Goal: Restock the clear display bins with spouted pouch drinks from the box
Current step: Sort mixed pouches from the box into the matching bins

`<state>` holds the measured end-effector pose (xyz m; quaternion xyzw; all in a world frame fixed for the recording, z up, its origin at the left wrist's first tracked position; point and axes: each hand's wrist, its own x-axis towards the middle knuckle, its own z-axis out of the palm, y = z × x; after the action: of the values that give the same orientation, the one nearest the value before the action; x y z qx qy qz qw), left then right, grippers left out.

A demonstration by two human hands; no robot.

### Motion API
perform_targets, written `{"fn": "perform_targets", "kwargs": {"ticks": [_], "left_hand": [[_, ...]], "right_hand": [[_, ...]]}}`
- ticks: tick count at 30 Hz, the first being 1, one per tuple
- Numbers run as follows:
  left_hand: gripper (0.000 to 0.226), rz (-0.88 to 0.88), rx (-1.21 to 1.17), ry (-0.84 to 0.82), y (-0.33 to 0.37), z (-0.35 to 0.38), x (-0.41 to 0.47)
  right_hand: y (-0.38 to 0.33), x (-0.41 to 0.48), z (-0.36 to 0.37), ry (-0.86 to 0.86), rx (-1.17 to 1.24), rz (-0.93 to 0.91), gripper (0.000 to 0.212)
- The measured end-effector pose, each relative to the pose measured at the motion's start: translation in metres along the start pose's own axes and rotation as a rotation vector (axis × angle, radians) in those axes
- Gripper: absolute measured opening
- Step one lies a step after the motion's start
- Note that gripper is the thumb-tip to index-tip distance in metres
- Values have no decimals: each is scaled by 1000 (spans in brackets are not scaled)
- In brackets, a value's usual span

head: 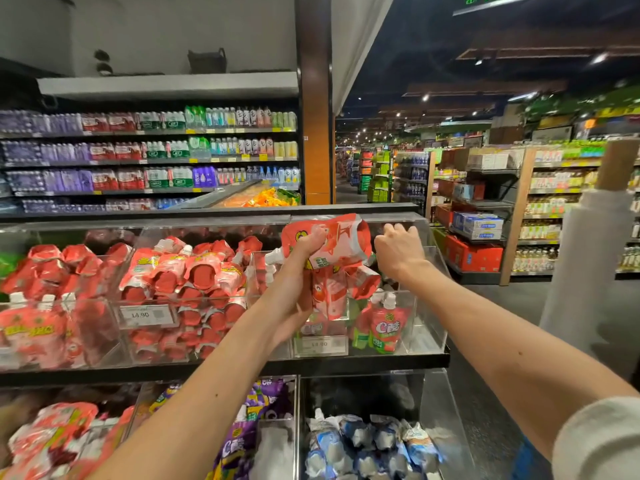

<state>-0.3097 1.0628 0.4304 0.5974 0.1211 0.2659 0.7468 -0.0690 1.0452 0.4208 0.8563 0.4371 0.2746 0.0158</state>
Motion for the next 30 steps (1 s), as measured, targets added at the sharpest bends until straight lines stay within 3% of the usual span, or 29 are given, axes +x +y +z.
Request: {"fn": "perform_targets", "kwargs": {"ticks": [5, 9, 11, 13, 15, 16, 18, 20, 22, 24, 27, 30], "left_hand": [[63, -23, -5, 15, -2, -11, 1], [63, -34, -27, 17, 2, -24, -4], [59, -41, -74, 19, 5, -32, -8], [55, -56, -97, 8, 7, -42, -13], [55, -72, -93, -10, 8, -55, -19], [57, -73, -88, -23, 8, -62, -22], [57, -48, -98, -51, 8, -77, -28], [48, -32, -126, -67, 7, -91, -39], [50, -41, -155, -84, 6, -103, -54], [53, -56, -189, -89, 2, -116, -67], [65, -65, -267, -87, -3, -139, -87], [55, -50, -322, 0, -2, -160, -111]], "right_hand": [[-4, -5, 11, 6, -52, 31, 26], [-3, -6, 2, -107, -46, 63, 21], [-1, -6, 0, -66, 5, 45, 19], [-8, -15, -10, 139, 259, 74, 20], [-27, -38, -36, 272, 769, 168, 24], [-39, -52, -52, 237, 1014, 189, 32], [-71, -82, -82, -43, 1425, 192, 54], [-103, -106, -90, -310, 1568, 202, 84], [-131, -124, -87, -432, 1645, 215, 100], [-154, -136, -79, -537, 1739, 256, 91], [-189, -154, -85, -645, 1899, 251, 46], [-222, -170, -93, -764, 2096, 222, 37]]}}
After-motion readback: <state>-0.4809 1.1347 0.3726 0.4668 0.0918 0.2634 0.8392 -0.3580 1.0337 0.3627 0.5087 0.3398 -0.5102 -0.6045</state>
